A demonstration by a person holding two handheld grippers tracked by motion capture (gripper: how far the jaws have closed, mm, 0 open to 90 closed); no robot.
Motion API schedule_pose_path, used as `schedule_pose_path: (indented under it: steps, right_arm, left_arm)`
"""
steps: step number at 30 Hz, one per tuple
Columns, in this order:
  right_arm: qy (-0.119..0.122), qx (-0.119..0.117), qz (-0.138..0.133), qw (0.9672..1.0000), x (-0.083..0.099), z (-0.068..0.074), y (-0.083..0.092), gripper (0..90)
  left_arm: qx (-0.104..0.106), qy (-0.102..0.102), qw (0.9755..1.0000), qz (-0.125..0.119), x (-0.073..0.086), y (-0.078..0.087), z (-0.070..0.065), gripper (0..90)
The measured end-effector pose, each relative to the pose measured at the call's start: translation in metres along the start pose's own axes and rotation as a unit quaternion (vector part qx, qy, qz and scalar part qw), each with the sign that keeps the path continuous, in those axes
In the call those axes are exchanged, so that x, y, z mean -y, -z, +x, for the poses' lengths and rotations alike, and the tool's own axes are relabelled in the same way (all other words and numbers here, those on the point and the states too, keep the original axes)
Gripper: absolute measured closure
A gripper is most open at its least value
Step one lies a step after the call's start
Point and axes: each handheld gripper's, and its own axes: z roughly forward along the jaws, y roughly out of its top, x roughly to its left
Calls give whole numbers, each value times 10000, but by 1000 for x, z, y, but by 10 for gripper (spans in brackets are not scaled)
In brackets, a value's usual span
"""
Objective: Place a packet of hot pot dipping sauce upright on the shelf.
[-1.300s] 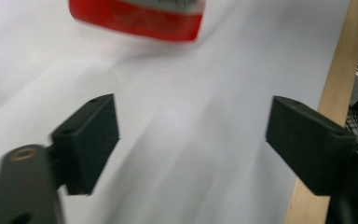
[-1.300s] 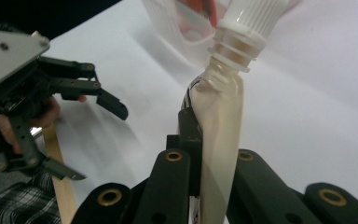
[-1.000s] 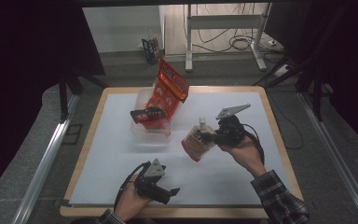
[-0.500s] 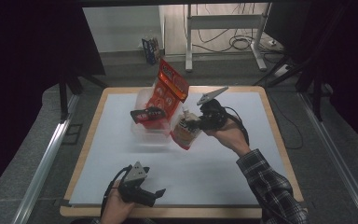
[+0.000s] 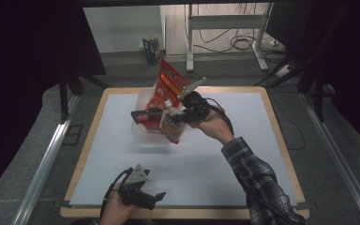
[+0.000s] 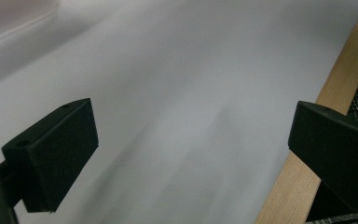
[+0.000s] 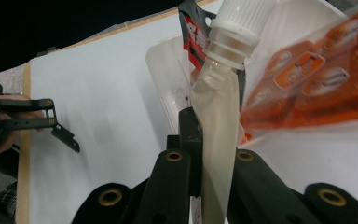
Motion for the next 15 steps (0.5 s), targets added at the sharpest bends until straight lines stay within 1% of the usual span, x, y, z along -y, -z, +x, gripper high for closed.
schedule_pose_path:
  steps: [4,5,9,12,13,15]
  right_arm:
    - [67,-34,-16,10000,-7,1,-5,882]
    - [89,-79,-25,9999,-11,2,-7,882]
    - [132,-119,-54,9998,-15,3,-9,882]
    - [160,-219,-129,9995,-16,4,-10,882]
    - [259,-255,-137,9992,-17,5,-10,882]
    - [268,-239,-121,9993,-18,5,-11,883]
  left_arm:
    - [5,-18,10000,27,0,0,0,13]
    - [10,-15,10000,25,0,0,0,13]
    - [12,-13,10000,33,0,-1,0,13]
    - [15,-17,10000,35,0,-1,0,13]
    - [14,-15,10000,35,0,-1,0,13]
    - [12,-12,10000,35,0,-1,0,13]
